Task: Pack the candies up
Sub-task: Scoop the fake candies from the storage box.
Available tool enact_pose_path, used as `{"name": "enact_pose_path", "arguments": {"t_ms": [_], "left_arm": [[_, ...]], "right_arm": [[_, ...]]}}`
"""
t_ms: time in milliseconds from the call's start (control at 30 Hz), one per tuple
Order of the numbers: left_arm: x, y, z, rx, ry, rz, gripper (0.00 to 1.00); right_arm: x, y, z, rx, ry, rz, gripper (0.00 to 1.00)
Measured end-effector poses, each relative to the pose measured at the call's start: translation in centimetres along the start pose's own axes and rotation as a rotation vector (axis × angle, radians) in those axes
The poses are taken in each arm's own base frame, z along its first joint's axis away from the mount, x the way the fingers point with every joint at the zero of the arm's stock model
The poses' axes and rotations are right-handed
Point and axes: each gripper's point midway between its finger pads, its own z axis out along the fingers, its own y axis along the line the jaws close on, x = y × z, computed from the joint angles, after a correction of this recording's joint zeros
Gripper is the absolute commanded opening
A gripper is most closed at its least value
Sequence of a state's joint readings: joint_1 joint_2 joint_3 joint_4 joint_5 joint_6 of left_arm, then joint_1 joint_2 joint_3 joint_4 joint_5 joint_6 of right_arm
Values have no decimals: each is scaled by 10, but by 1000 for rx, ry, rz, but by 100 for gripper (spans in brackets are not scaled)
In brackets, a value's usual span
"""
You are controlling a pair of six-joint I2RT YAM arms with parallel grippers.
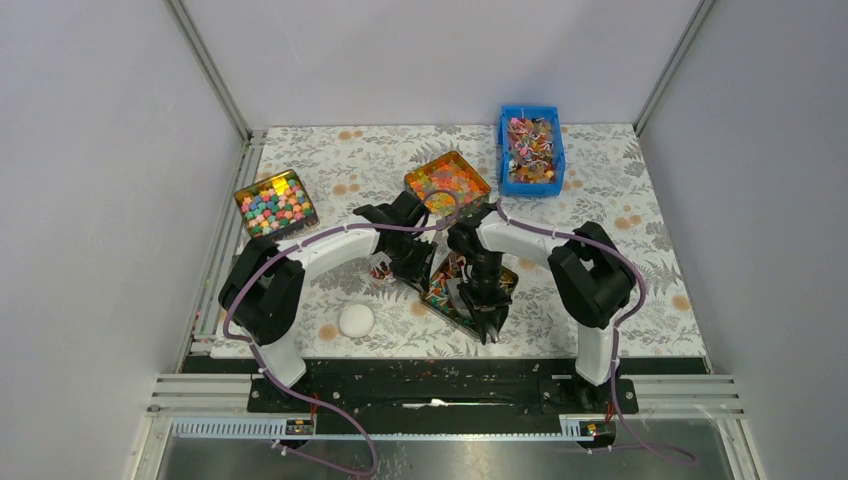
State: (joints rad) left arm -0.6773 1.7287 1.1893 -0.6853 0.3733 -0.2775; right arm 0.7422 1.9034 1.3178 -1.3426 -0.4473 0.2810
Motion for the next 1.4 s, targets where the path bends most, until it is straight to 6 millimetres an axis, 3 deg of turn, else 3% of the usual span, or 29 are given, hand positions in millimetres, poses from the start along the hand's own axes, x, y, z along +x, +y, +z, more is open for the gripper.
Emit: {"name": "enact_pose_path", "arguments": {"t_ms": [300, 700, 1133, 1400], "left_arm": [[0, 0, 0, 1, -2, 1, 25], [-4, -2, 1, 6, -17, 6, 22], [-6, -3, 1, 7, -25, 7, 19], [-7, -2, 1, 5, -27, 4, 19]], "right_arm": [[-20, -3, 4, 7, -10, 36, 0], [-52, -8, -17, -64, -99, 95, 0], [-56, -30, -2, 22, -96, 57, 0], [-56, -32, 1, 5, -175, 24, 0]]}}
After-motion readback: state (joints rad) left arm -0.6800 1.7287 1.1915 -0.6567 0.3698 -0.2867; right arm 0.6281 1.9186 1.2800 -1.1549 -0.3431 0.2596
